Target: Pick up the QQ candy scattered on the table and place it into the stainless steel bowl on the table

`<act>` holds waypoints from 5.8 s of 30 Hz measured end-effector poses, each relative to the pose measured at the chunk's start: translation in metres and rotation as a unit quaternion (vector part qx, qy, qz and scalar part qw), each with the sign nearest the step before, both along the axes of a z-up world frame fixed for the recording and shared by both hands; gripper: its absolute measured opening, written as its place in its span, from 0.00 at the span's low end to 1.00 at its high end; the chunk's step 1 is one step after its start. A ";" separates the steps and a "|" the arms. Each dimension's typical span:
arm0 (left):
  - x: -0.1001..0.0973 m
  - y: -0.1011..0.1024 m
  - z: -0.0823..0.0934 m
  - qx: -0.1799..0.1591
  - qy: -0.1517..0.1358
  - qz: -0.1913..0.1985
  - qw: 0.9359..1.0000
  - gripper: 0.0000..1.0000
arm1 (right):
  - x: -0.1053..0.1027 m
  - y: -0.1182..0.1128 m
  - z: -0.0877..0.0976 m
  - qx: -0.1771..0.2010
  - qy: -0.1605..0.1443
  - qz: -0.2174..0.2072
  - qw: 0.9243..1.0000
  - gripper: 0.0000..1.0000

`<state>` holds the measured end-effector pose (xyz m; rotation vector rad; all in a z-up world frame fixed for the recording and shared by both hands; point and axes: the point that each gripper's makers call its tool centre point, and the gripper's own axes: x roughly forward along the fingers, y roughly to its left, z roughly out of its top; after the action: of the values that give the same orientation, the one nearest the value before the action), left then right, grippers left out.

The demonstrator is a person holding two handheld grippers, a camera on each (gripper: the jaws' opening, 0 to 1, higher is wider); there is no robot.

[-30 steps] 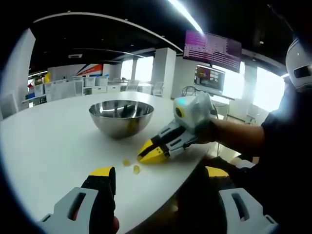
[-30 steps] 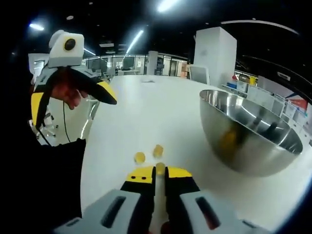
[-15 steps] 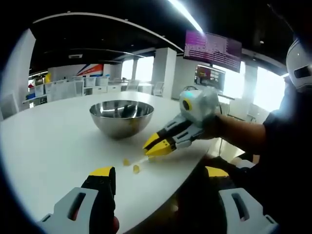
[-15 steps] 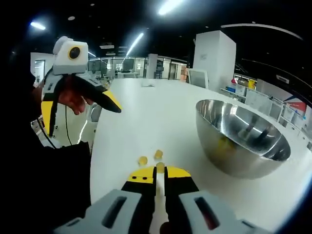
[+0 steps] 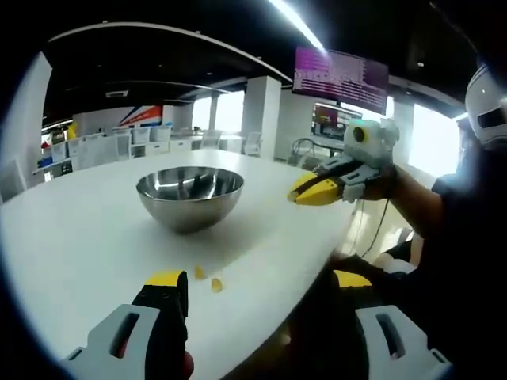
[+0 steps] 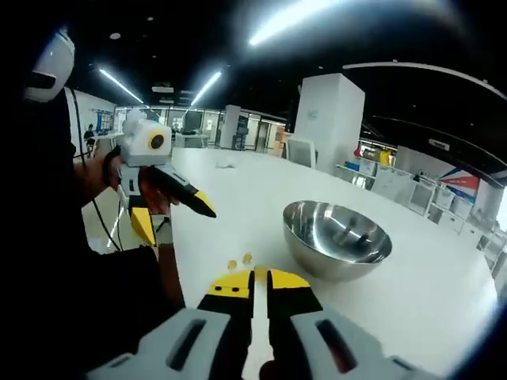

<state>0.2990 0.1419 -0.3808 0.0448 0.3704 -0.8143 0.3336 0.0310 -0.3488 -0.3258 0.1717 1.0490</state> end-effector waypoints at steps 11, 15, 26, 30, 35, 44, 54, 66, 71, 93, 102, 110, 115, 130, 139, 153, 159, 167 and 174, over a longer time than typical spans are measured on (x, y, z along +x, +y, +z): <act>0.004 -0.003 -0.003 0.007 0.003 -0.001 1.000 0.73 | -0.005 -0.073 0.019 0.056 0.000 -0.080 0.995 0.07; 0.004 -0.007 -0.004 0.008 0.004 -0.004 1.000 0.73 | 0.000 -0.083 0.015 0.056 0.003 -0.093 0.994 0.07; 0.007 -0.010 -0.005 0.009 0.006 -0.008 1.000 0.72 | 0.036 -0.070 0.031 0.034 -0.017 -0.074 0.997 0.07; 0.006 -0.010 -0.007 0.007 0.007 -0.009 1.000 0.72 | 0.063 -0.055 0.033 0.004 -0.019 -0.063 0.998 0.07; 0.003 -0.004 -0.008 0.005 0.009 -0.005 1.000 0.71 | 0.094 -0.026 0.031 -0.029 -0.017 -0.036 0.999 0.07; -0.001 0.001 -0.004 -0.005 0.002 -0.002 1.000 0.71 | 0.162 0.028 0.002 -0.087 0.013 -0.012 0.996 0.06; -0.005 0.013 -0.010 -0.012 0.005 0.009 1.000 0.71 | 0.177 0.058 -0.024 -0.161 0.044 0.019 0.986 0.06; -0.004 0.014 -0.006 -0.015 0.000 0.008 1.000 0.71 | 0.161 0.061 -0.028 -0.183 0.054 0.028 0.981 0.08; -0.005 0.012 -0.005 -0.015 -0.001 0.007 1.000 0.71 | 0.153 0.059 -0.028 -0.184 0.058 0.031 0.981 0.17; -0.006 -0.003 0.000 -0.008 -0.007 -0.009 1.000 0.71 | 0.110 0.022 0.015 -0.086 0.033 0.014 0.996 0.15; -0.002 -0.006 -0.002 -0.004 -0.004 -0.011 1.000 0.71 | 0.073 -0.006 0.048 0.022 0.002 -0.025 0.999 0.15; 0.003 -0.005 -0.001 -0.003 -0.004 -0.010 1.000 0.71 | 0.037 -0.017 0.035 0.078 -0.028 -0.050 0.995 0.15; 0.006 -0.002 -0.002 -0.002 -0.003 -0.004 1.000 0.71 | 0.023 -0.026 0.025 0.113 -0.032 -0.069 0.991 0.15; 0.007 0.003 -0.003 -0.001 -0.003 0.000 1.000 0.71 | 0.010 -0.038 0.016 0.122 -0.014 -0.072 0.990 0.15; 0.004 0.008 -0.005 -0.001 0.000 0.006 1.000 0.70 | -0.006 -0.019 -0.001 0.087 0.011 -0.024 0.996 0.15; -0.001 0.012 0.000 -0.003 -0.005 0.004 1.000 0.70 | 0.001 0.062 -0.056 0.023 0.065 0.040 0.997 0.15; 0.000 0.012 0.001 -0.002 -0.005 0.003 1.000 0.70 | 0.010 0.099 -0.075 0.003 0.080 0.064 0.995 0.15; -0.001 0.010 0.003 -0.001 -0.007 -0.003 1.000 0.70 | 0.020 0.123 -0.098 -0.034 0.076 0.075 0.994 0.15; -0.001 0.010 0.001 -0.001 -0.005 -0.004 1.000 0.70 | 0.027 0.123 -0.109 -0.040 0.087 0.066 0.993 0.13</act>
<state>0.2980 0.1517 -0.3798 0.0478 0.3601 -0.8231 0.3608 0.1535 -0.4576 -0.3206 0.3522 1.2035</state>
